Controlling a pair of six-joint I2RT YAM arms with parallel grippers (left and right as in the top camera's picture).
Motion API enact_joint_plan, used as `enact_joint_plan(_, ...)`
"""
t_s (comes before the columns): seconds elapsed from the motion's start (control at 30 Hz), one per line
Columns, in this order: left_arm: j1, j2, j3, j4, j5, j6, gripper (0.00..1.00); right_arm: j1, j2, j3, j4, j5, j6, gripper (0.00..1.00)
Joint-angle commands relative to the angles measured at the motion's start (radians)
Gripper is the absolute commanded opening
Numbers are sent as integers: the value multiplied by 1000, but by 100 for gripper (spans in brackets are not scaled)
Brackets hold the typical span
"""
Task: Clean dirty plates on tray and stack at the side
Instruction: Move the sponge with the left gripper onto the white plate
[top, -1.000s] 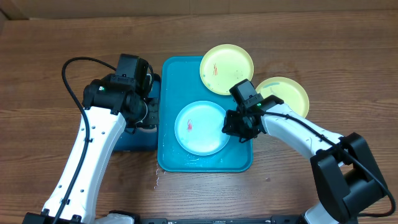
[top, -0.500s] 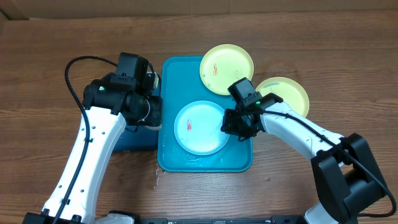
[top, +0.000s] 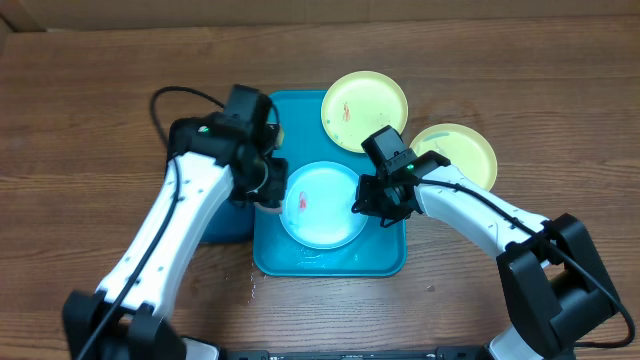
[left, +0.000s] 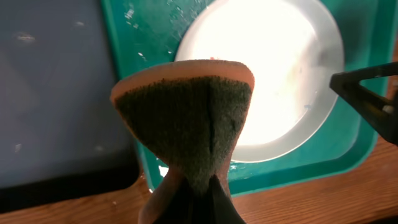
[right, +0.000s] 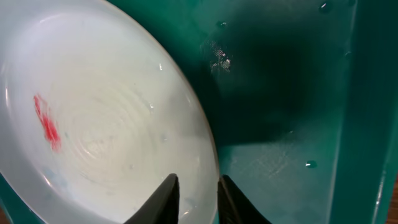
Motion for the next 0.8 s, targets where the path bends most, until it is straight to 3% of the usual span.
enact_joint_plan(0.0,-29,60,0,14,16,8,4,8,11,-2,6,18,9,19)
enact_joint_plan(0.33,-67,167,0,90,45,8,4,9,13,-56,42,18,59,17)
enact_joint_plan(0.47,-69,175,0,113,53,21,4,9,13,-61,50,14,61,4)
enact_joint_plan(0.77,-70,193,-2,137,49,50,4,9,13,-61,79,-13,61,4)
